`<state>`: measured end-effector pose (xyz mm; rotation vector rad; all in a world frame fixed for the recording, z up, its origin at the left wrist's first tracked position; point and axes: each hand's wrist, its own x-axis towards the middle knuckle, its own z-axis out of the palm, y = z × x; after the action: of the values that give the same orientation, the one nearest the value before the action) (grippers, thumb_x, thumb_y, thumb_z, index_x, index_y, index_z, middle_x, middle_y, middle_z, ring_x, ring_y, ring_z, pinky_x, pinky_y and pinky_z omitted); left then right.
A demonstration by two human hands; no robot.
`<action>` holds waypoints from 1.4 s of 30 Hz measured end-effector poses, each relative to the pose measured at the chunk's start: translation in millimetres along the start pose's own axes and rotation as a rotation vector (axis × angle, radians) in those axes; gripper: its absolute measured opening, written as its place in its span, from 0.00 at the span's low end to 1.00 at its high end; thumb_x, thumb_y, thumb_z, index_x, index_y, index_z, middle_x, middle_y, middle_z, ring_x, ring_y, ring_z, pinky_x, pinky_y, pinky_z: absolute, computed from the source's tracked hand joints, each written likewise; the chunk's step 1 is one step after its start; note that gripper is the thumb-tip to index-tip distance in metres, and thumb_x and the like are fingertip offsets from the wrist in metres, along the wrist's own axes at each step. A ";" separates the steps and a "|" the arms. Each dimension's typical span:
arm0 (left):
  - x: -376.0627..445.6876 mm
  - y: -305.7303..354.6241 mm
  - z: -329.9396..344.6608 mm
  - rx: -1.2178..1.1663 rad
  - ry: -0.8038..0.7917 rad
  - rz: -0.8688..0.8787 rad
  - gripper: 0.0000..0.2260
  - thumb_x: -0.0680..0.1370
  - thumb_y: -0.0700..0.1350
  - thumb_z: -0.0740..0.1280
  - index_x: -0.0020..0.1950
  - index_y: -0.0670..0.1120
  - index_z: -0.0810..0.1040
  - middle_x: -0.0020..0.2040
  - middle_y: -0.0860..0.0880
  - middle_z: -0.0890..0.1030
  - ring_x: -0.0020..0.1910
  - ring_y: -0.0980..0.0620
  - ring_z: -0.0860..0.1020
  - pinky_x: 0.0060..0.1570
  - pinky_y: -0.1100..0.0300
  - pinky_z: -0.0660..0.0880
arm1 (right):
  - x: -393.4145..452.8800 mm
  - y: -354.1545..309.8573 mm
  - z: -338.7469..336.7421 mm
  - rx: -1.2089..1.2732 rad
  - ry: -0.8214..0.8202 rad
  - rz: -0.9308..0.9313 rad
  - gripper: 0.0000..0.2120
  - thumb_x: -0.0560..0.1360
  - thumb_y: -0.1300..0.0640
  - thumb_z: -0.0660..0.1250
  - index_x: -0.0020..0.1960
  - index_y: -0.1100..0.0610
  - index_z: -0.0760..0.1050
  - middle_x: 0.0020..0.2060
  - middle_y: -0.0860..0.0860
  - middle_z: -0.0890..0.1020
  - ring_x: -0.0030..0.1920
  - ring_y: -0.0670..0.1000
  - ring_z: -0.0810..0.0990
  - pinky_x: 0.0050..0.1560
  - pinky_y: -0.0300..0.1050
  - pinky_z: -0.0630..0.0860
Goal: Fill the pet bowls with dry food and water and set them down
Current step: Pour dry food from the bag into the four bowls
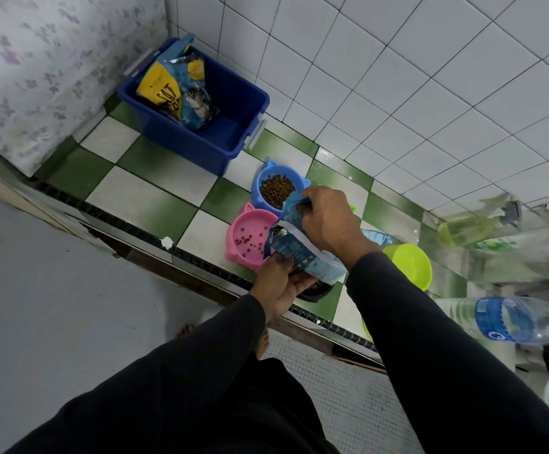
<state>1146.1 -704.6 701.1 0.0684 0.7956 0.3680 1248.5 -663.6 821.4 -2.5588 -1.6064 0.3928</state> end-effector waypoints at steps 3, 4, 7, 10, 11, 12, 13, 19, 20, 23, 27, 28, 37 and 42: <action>-1.4 1.8 1.3 0.004 -0.009 -0.004 0.15 0.87 0.40 0.56 0.73 0.45 0.71 0.68 0.38 0.80 0.64 0.37 0.80 0.56 0.42 0.82 | 0.1 -2.0 0.6 0.010 0.000 -0.004 0.11 0.79 0.62 0.65 0.58 0.62 0.81 0.51 0.61 0.84 0.47 0.61 0.81 0.44 0.45 0.74; -1.5 1.9 1.3 0.007 -0.012 -0.006 0.15 0.87 0.39 0.56 0.74 0.45 0.71 0.68 0.38 0.79 0.65 0.36 0.80 0.59 0.40 0.80 | 0.4 -2.9 1.0 0.012 -0.003 -0.005 0.11 0.79 0.62 0.65 0.58 0.62 0.81 0.51 0.61 0.84 0.47 0.61 0.82 0.44 0.45 0.74; -1.5 1.4 1.3 0.023 -0.010 -0.012 0.16 0.87 0.39 0.55 0.75 0.44 0.69 0.69 0.37 0.78 0.66 0.35 0.78 0.64 0.36 0.76 | 1.6 -4.1 2.1 0.015 -0.009 0.004 0.10 0.79 0.61 0.65 0.57 0.62 0.81 0.50 0.60 0.84 0.44 0.58 0.80 0.42 0.43 0.71; -1.1 1.7 0.6 0.036 -0.004 -0.015 0.16 0.88 0.40 0.54 0.75 0.44 0.69 0.69 0.37 0.78 0.66 0.34 0.78 0.64 0.36 0.75 | 2.3 -4.4 2.8 0.017 -0.012 0.008 0.09 0.79 0.62 0.65 0.56 0.62 0.81 0.49 0.60 0.84 0.44 0.59 0.80 0.41 0.42 0.69; -1.1 1.8 0.3 0.036 -0.003 -0.017 0.16 0.88 0.40 0.54 0.75 0.44 0.69 0.69 0.37 0.78 0.66 0.34 0.78 0.64 0.36 0.75 | 2.6 -4.2 2.7 0.015 -0.013 0.006 0.09 0.79 0.61 0.64 0.56 0.62 0.81 0.49 0.60 0.84 0.44 0.59 0.80 0.41 0.42 0.69; -1.3 2.0 0.3 0.036 -0.003 -0.021 0.16 0.88 0.40 0.55 0.75 0.44 0.69 0.69 0.38 0.78 0.66 0.34 0.79 0.64 0.36 0.76 | 2.8 -4.2 2.8 0.012 -0.017 0.004 0.10 0.79 0.61 0.64 0.56 0.62 0.81 0.50 0.60 0.83 0.45 0.59 0.80 0.42 0.42 0.69; -1.6 2.2 0.4 0.038 -0.004 -0.024 0.16 0.88 0.40 0.55 0.75 0.44 0.69 0.69 0.38 0.78 0.66 0.34 0.79 0.63 0.36 0.76 | 3.0 -4.0 2.8 0.011 -0.020 0.002 0.10 0.79 0.61 0.64 0.57 0.62 0.81 0.50 0.60 0.83 0.45 0.59 0.80 0.42 0.42 0.70; -3.6 3.3 3.0 0.060 -0.015 -0.038 0.16 0.88 0.40 0.55 0.75 0.43 0.69 0.68 0.37 0.79 0.65 0.34 0.79 0.58 0.38 0.79 | 6.1 -1.5 3.5 0.008 -0.018 0.010 0.11 0.80 0.61 0.64 0.58 0.62 0.81 0.50 0.60 0.83 0.39 0.53 0.73 0.41 0.41 0.68; -3.7 3.6 3.2 0.066 -0.016 -0.038 0.16 0.88 0.41 0.55 0.75 0.43 0.69 0.68 0.36 0.79 0.65 0.34 0.79 0.58 0.39 0.79 | 6.6 -1.2 3.8 0.011 -0.018 0.014 0.11 0.80 0.61 0.64 0.59 0.61 0.81 0.50 0.60 0.83 0.39 0.53 0.73 0.41 0.41 0.68; -5.1 4.4 3.7 0.079 -0.016 -0.035 0.16 0.88 0.41 0.55 0.75 0.42 0.69 0.68 0.36 0.79 0.65 0.35 0.79 0.58 0.39 0.79 | 7.2 -0.6 4.9 0.006 -0.019 0.022 0.11 0.80 0.60 0.63 0.59 0.60 0.81 0.51 0.59 0.83 0.39 0.52 0.73 0.41 0.41 0.68; -5.4 4.2 4.1 0.083 -0.021 -0.024 0.15 0.88 0.41 0.55 0.75 0.43 0.68 0.67 0.36 0.79 0.64 0.36 0.80 0.58 0.41 0.79 | 8.0 1.4 5.7 -0.005 -0.017 0.023 0.11 0.80 0.60 0.63 0.59 0.60 0.81 0.50 0.59 0.83 0.39 0.52 0.73 0.41 0.42 0.68; -5.1 4.0 4.4 0.076 -0.017 -0.024 0.15 0.88 0.41 0.54 0.75 0.43 0.68 0.67 0.36 0.79 0.63 0.36 0.80 0.58 0.40 0.78 | 8.3 2.1 6.1 -0.008 -0.017 0.025 0.11 0.80 0.60 0.63 0.59 0.60 0.81 0.50 0.59 0.83 0.39 0.53 0.73 0.41 0.42 0.68; -3.1 1.4 7.4 0.049 0.015 -0.035 0.16 0.88 0.41 0.54 0.76 0.46 0.68 0.67 0.37 0.80 0.62 0.37 0.81 0.52 0.43 0.82 | 8.3 5.8 7.6 -0.013 -0.031 0.043 0.12 0.80 0.60 0.64 0.60 0.61 0.80 0.51 0.60 0.83 0.46 0.59 0.80 0.42 0.43 0.71; -2.9 2.4 6.8 0.033 0.026 -0.043 0.16 0.88 0.42 0.55 0.76 0.47 0.69 0.67 0.37 0.80 0.65 0.35 0.79 0.52 0.42 0.81 | 8.2 6.1 9.5 -0.006 -0.023 0.051 0.11 0.79 0.60 0.64 0.59 0.61 0.81 0.50 0.59 0.83 0.41 0.55 0.75 0.41 0.43 0.69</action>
<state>1148.3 -702.9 708.3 0.0769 0.8280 0.3158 1254.7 -659.5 809.6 -2.6135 -1.5541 0.4242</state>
